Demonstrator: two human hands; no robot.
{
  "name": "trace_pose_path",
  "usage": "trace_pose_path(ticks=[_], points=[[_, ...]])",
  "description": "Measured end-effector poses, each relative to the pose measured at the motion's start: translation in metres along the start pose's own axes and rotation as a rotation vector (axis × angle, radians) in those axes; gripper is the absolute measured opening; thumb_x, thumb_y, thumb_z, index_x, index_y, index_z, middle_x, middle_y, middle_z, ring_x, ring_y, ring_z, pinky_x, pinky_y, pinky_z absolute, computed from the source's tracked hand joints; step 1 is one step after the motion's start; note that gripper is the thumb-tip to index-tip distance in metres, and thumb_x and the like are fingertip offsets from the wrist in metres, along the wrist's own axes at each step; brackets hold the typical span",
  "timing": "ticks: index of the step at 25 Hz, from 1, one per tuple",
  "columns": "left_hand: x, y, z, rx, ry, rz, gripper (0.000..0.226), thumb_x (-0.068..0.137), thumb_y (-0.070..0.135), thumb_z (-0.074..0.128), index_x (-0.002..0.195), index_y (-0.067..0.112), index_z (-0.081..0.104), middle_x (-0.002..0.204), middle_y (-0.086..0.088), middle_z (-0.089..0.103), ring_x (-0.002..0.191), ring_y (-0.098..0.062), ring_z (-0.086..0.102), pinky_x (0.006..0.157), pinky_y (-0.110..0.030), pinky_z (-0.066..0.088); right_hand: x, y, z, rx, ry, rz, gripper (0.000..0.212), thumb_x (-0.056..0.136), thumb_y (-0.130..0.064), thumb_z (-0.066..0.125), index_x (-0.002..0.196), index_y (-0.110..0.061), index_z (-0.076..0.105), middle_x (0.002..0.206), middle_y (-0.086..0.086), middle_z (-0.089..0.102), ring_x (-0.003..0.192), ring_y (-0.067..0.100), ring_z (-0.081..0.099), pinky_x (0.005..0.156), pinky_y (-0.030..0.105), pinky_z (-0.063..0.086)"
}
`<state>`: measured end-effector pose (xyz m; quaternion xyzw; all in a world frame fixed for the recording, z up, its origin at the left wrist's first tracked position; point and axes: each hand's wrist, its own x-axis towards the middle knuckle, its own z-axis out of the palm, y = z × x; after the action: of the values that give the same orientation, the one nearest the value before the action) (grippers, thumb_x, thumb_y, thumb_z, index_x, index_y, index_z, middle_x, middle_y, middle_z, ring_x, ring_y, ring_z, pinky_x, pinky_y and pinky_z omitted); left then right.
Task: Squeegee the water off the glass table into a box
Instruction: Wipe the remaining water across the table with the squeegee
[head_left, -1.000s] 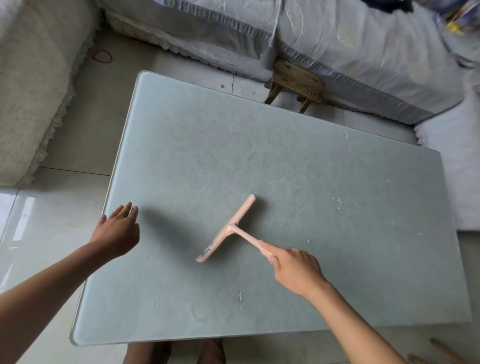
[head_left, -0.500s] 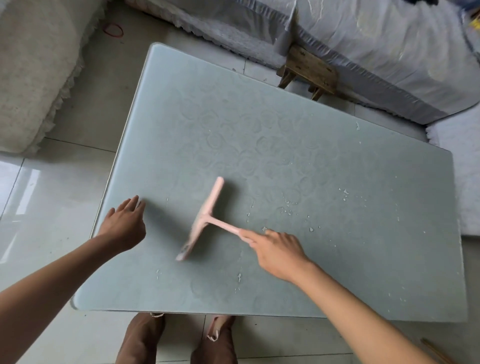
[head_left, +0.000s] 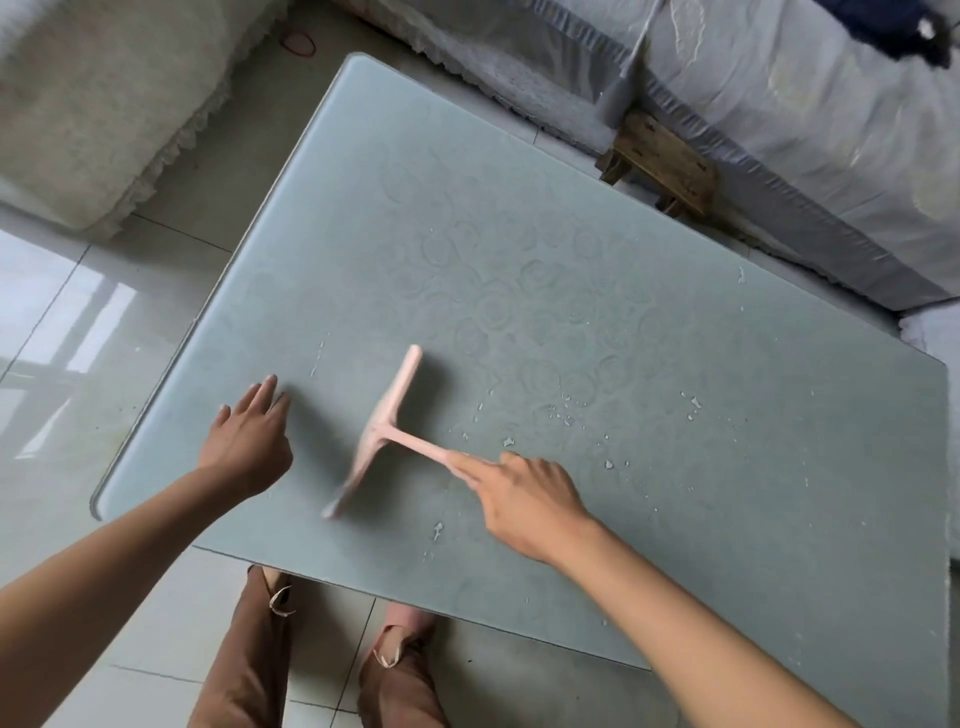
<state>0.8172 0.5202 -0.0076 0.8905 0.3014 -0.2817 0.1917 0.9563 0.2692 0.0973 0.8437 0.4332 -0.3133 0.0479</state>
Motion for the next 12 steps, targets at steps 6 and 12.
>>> trace_pose_path(ticks=[6,12], points=[[-0.025,0.013,0.027,-0.057,0.061,-0.040,0.064,0.090,0.006,0.036,0.152,0.012,0.018,0.161,-0.005,0.004,0.148,-0.020,0.006,0.119,-0.041,0.013,-0.052,0.062,-0.022,-0.073,-0.014,0.089,0.037,0.099,-0.035,0.030,0.134,-0.047,0.034,0.094,0.008,0.063,0.090,0.037,0.060,0.071,0.039,0.045],[-0.051,-0.006,0.025,-0.146,0.151,-0.210,0.069,0.089,0.005,0.041,0.152,0.009,0.013,0.161,-0.009,0.004,0.147,-0.025,0.009,0.118,-0.040,0.014,0.061,-0.074,-0.029,-0.074,0.071,-0.298,0.046,0.095,-0.020,0.042,0.135,-0.042,0.039,0.101,0.013,0.061,0.090,0.037,0.060,0.065,0.034,0.031]])
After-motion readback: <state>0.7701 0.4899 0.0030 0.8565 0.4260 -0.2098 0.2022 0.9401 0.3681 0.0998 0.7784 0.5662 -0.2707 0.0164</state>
